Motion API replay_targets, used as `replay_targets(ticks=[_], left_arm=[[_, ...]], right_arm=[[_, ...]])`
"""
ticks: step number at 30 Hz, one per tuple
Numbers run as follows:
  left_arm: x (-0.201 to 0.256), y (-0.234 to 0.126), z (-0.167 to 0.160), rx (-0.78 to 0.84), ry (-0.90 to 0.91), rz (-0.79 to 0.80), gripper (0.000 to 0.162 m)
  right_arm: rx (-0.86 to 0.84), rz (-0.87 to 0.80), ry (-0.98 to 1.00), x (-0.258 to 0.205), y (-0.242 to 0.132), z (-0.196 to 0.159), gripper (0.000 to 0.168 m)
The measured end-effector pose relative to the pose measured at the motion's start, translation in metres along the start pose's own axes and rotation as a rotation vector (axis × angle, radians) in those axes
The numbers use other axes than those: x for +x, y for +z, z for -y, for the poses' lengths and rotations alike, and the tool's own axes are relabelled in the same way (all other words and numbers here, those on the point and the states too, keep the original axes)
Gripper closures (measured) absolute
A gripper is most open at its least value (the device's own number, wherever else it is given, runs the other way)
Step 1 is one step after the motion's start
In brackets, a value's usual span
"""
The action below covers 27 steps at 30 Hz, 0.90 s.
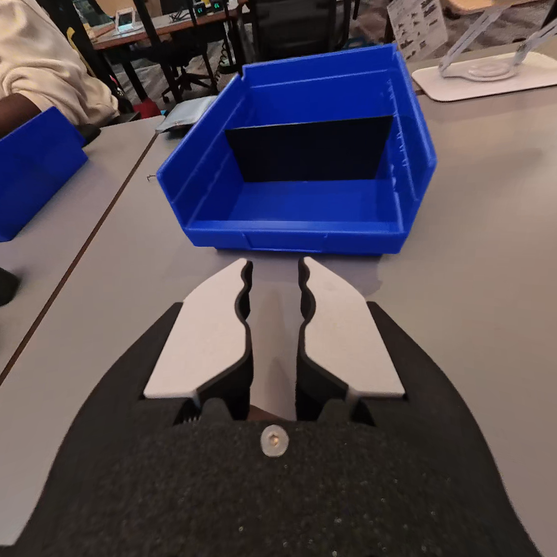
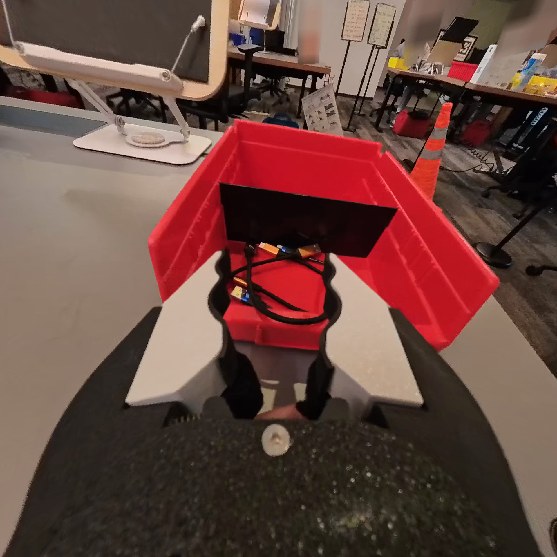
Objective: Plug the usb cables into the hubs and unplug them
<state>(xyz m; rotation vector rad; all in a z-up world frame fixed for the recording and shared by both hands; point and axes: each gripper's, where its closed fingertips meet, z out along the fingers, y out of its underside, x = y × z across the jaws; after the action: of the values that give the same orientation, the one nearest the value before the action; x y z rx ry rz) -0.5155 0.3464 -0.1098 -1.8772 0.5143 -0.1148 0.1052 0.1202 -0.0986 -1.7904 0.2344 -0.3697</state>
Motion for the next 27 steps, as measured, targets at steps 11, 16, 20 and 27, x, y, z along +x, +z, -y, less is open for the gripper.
replay_targets(ticks=[11,16,20,27], left_arm=[[0.003,0.012,-0.008,-0.052,0.123,0.034,0.133],[0.007,0.017,-0.013,-0.078,0.150,0.035,0.133],[0.011,0.016,-0.013,-0.075,0.181,0.034,0.133],[0.026,0.014,-0.002,0.010,0.198,0.028,0.127]], right_arm=[[-0.058,0.048,0.073,-0.001,0.000,-0.014,0.116],[-0.056,0.036,0.049,0.000,0.000,-0.012,0.116],[-0.018,0.100,0.051,-0.016,-0.009,-0.003,0.115],[-0.018,0.255,-0.073,-0.081,-0.008,-0.001,0.100]])
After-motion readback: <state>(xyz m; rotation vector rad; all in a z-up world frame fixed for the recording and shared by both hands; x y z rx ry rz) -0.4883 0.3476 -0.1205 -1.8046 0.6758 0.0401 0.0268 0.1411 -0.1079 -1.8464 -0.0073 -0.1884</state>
